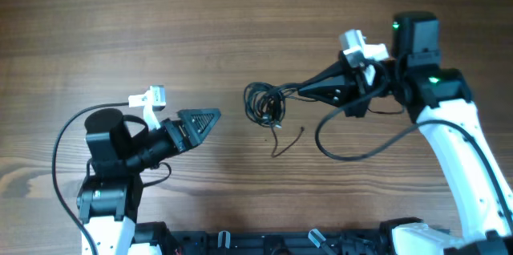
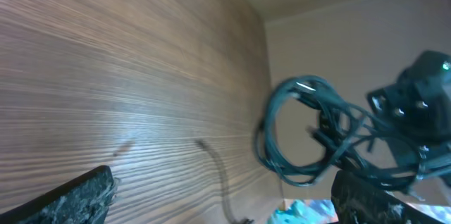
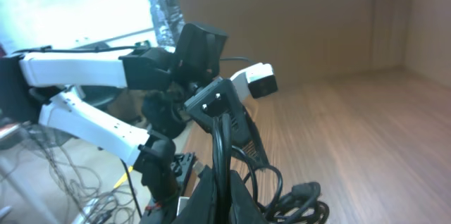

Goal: Untangle cables

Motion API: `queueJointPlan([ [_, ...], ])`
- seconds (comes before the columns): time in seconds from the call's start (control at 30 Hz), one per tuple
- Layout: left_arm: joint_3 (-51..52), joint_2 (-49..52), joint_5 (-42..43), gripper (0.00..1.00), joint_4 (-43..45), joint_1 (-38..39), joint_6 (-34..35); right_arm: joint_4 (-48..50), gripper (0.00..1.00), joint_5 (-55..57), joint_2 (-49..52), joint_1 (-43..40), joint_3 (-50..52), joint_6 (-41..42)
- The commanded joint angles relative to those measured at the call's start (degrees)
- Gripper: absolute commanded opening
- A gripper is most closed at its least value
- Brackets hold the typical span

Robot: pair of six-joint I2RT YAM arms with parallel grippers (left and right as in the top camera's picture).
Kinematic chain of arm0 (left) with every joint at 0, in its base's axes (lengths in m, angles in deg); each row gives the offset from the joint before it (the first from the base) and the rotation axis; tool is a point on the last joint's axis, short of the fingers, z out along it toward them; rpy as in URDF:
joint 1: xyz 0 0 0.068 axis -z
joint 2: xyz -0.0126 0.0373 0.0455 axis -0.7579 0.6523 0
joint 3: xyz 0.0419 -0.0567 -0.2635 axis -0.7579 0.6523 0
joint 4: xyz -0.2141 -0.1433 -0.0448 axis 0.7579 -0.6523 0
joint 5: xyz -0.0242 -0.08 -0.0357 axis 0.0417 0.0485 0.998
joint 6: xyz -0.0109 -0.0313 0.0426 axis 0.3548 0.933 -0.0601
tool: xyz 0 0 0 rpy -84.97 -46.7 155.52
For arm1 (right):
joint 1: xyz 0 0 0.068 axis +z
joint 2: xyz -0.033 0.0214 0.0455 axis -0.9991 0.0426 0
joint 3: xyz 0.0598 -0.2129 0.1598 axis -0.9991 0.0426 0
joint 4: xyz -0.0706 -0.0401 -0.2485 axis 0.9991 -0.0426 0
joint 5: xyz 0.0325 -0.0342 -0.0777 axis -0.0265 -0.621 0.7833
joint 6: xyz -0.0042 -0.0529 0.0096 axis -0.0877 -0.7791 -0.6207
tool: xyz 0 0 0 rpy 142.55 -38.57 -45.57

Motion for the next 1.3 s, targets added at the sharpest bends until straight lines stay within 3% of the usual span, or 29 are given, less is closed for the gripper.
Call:
queueJointPlan([
  [0.0,0.37,5.18,2.16,1.00,4.22,3.85,1.97,5.92,0.05,-3.17,0.94,2.67,-0.28,10.34],
  [0.13,0.37,13.03,2.14,1.00,13.29,8.74,6.67,13.25,0.05,3.54,0.90,5.22,-0.28,19.23],
  [0.27,0.37,24.06,0.44,1.00,26.86,14.69,15.50,15.32,0.05,3.65,0.90,7.17,-0.28,19.37],
  [0.33,0.37,28.48,0.46,0.82,34.97,17.55,18.29,15.32,0.04,3.69,0.90,7.26,-0.28,19.34],
  [0.37,0.37,30.10,0.46,0.67,37.79,18.93,18.43,15.34,0.04,4.37,0.90,7.26,-0.28,19.34],
  [0.43,0.37,31.82,0.42,0.20,39.01,20.61,18.10,15.30,0.05,10.93,0.90,7.21,-0.28,21.73],
  [0.47,0.37,32.09,0.42,0.04,37.90,20.59,17.73,15.04,0.04,17.75,0.90,7.21,-0.28,24.17],
  [0.63,0.37,30.16,3.52,0.04,36.70,13.35,16.28,4.09,0.04,75.52,0.90,7.15,-0.28,42.58],
  [0.7,0.37,28.33,5.25,0.04,36.68,9.81,16.28,-3.28,0.05,93.81,0.90,7.15,-0.28,49.55],
  [0.77,0.37,25.73,5.38,0.04,36.54,7.06,16.26,-8.92,0.04,101.48,0.90,7.15,-0.28,51.19],
  [0.83,0.37,23.54,4.59,0.04,36.57,6.43,16.22,-10.40,0.17,98.38,0.90,7.17,-0.28,49.53],
  [0.87,0.37,22.91,4.28,0.04,36.54,6.58,16.22,-10.34,0.32,95.58,0.90,7.17,-0.28,48.39],
  [0.93,0.37,22.14,4.00,0.04,36.54,7.37,14.88,-8.33,0.74,85.20,0.90,7.17,-0.28,44.04],
  [1.0,0.37,22.10,3.10,0.04,36.11,8.07,12.20,-5.68,0.94,75.36,0.90,7.17,-0.28,40.15],
  [1.03,0.37,22.10,1.79,0.04,35.08,8.17,11.21,-3.89,1.00,69.13,0.90,7.17,-0.28,37.51],
  [1.17,0.37,22.10,-7.23,0.04,27.52,8.15,7.67,2.14,1.00,53.86,0.90,7.17,-0.28,35.23],
  [1.27,0.35,21.88,-11.02,0.04,26.88,8.15,6.93,6.47,1.00,43.01,0.90,7.17,-0.28,35.23],
])
